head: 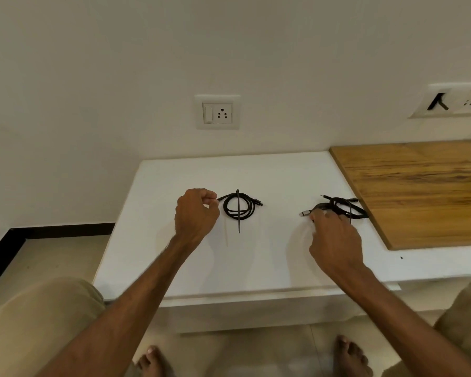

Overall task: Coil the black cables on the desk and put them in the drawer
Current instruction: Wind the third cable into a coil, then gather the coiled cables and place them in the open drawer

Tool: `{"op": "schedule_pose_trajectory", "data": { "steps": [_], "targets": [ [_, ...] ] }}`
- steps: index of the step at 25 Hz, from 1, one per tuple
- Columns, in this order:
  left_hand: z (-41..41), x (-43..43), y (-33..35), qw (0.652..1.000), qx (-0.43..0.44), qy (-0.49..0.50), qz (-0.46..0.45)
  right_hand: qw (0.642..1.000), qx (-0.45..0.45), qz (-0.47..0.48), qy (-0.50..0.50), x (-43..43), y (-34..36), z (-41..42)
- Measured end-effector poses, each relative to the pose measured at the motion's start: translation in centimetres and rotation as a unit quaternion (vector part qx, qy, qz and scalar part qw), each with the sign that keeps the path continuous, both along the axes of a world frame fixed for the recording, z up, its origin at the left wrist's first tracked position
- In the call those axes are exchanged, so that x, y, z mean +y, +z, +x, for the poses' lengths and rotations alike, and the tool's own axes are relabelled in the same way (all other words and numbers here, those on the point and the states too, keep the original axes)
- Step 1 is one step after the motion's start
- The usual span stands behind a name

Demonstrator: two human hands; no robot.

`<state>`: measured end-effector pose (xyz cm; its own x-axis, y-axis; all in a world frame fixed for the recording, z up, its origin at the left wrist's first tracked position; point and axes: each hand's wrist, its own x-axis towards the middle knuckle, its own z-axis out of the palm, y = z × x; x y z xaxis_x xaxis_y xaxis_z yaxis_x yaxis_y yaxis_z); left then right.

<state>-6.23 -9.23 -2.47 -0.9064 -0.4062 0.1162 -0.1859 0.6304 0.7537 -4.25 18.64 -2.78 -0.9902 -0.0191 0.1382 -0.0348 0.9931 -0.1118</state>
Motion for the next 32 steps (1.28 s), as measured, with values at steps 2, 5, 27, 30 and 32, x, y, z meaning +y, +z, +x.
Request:
{"op": "schedule_pose_trajectory", "data": {
  "steps": [2, 5, 27, 30, 32],
  "targets": [
    [0.2, 0.2, -0.1, 1.000, -0.012, -0.011, 0.007, 0.999, 0.007, -0.030, 0.045, -0.8, 0.2, 0.6],
    [0.5, 0.3, -0.2, 0.999, -0.023, -0.031, 0.013, 0.991, 0.012, -0.067, 0.112, -2.9, 0.3, 1.1],
    [5.1, 1.4, -1.9, 0.990, -0.005, -0.134, -0.033, 0.961, 0.118, -0.189, 0.162, -5.8, -1.3, 1.1],
    [7.0, 2.1, -2.4, 0.982, 0.015, -0.185, -0.041, 0.959, 0.102, -0.209, 0.161, -5.1, -1.4, 5.0],
    [8.7, 2.7, -3.0, 0.976, 0.028, -0.204, -0.068, 0.960, 0.090, -0.230, 0.136, -4.5, -1.7, 7.7]
  ]
}}
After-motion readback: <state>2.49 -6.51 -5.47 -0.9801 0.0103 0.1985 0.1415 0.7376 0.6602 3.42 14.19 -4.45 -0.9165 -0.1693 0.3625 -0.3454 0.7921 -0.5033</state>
